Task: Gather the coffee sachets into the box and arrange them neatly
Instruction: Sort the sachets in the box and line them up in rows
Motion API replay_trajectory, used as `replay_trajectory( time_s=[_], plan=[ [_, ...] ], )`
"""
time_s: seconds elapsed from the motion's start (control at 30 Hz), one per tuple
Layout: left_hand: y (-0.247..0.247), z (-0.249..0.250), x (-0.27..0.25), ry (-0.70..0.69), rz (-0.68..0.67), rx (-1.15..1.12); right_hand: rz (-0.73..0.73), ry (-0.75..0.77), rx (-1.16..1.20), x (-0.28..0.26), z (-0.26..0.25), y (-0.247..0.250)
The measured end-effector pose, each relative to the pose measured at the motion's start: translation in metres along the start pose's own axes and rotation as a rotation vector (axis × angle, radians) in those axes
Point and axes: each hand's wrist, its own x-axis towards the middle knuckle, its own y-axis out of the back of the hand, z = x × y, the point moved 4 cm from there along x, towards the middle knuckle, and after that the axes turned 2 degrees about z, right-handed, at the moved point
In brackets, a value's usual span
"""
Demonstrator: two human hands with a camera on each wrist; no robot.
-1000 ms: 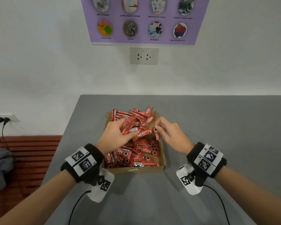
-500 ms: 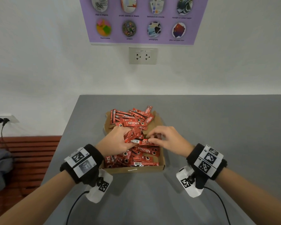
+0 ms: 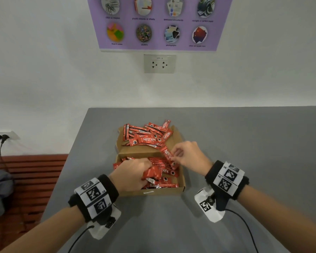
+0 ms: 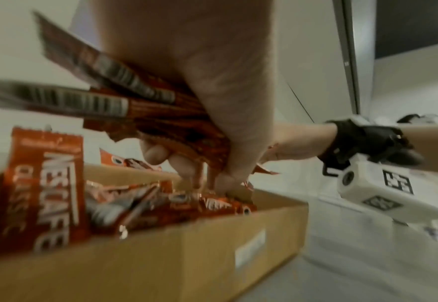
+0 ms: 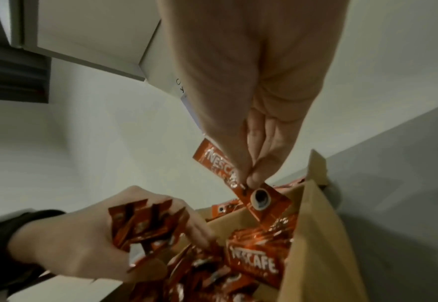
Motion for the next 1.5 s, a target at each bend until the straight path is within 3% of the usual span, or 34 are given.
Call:
replay_trajectory(
  time_s=[0.2, 0.4, 0.77, 1.07, 1.23, 1.5],
  plan=[
    [-0.014, 0.004, -0.004, -0.060, -0.030, 0.078, -0.097, -0.003, -0.054, 0.006, 0.001, -0.022],
    [-0.021, 0.004, 0.000, -0.045, -0.110, 0.157, -0.199, 0.079, -0.297, 0.009, -0.001, -0.030],
    [-0.025, -0.003, 0.008, -0.005, -0.235, 0.129, -0.216, 0.179, -0.567, 0.010, -0.012, -0.044],
    [-0.018, 0.007, 0.005, -0.032, -0.143, 0.110, -0.236, 0.225, -0.598, 0.014, -0.012, -0.045],
    [-0.019, 0.007, 0.010, 0.003, -0.164, 0.133, -0.210, 0.241, -0.635, 0.013, -0.009, -0.041],
    [-0.022, 0.006, 0.010, 0.001, -0.155, 0.152, -0.208, 0.156, -0.710, 0.003, 0.006, -0.035]
  ],
)
